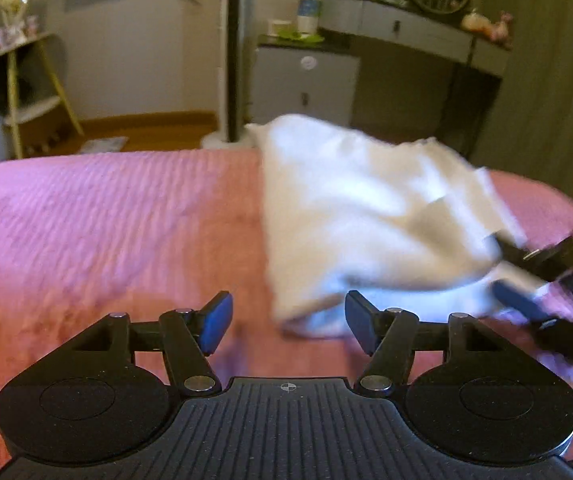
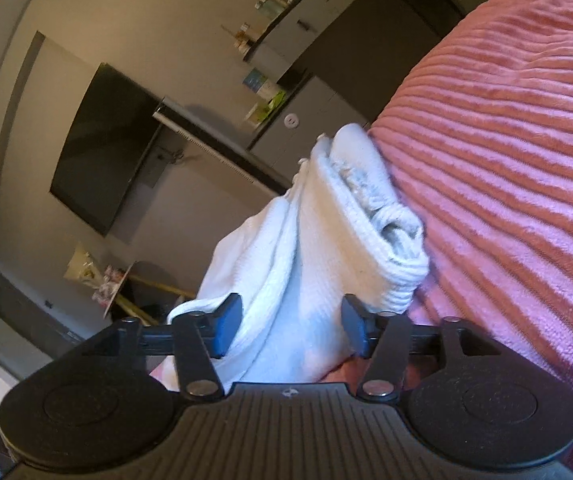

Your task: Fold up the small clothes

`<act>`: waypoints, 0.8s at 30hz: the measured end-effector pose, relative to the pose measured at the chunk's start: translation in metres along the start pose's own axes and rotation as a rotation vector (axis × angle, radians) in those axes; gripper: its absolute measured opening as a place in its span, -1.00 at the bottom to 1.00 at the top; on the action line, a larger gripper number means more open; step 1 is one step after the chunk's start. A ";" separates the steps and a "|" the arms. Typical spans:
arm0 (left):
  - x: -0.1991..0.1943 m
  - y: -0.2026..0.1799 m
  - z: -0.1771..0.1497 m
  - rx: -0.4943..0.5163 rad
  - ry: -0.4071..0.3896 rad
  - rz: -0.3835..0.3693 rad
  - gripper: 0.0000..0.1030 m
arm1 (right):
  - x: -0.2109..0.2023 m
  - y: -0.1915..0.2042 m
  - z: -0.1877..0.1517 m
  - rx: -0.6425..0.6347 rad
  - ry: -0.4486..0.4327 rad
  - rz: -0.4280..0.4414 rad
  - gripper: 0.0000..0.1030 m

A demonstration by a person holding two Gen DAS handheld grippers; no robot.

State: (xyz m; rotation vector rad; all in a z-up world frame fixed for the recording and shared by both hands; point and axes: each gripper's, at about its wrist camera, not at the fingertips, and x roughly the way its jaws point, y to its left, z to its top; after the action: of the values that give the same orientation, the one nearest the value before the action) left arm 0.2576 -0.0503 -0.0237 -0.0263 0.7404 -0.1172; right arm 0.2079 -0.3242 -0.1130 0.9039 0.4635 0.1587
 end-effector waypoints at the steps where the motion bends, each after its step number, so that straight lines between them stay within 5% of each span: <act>1: 0.003 0.005 -0.002 -0.011 -0.018 -0.004 0.32 | 0.000 0.001 0.002 0.005 0.010 0.006 0.24; 6: 0.017 0.033 -0.004 -0.139 -0.040 -0.069 0.38 | 0.015 0.010 0.017 0.086 0.085 0.078 0.41; 11: 0.017 0.035 -0.009 -0.164 -0.027 -0.095 0.39 | 0.067 0.039 0.036 -0.068 0.226 0.008 0.51; 12: 0.017 0.036 -0.009 -0.169 -0.023 -0.098 0.39 | 0.078 0.041 0.039 -0.069 0.250 0.001 0.44; 16: 0.017 0.038 -0.010 -0.220 -0.013 -0.111 0.43 | 0.110 0.054 0.045 -0.118 0.343 -0.070 -0.42; 17: 0.018 0.039 -0.011 -0.229 -0.007 -0.114 0.44 | 0.114 0.059 0.044 -0.164 0.346 -0.099 -0.51; 24: 0.015 0.044 -0.010 -0.293 -0.002 -0.153 0.46 | 0.081 0.140 0.030 -0.688 0.171 -0.130 -0.58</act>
State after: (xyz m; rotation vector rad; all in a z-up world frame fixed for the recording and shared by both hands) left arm 0.2657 -0.0081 -0.0441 -0.3622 0.7481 -0.1536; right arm 0.3017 -0.2334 -0.0135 0.1849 0.5746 0.2576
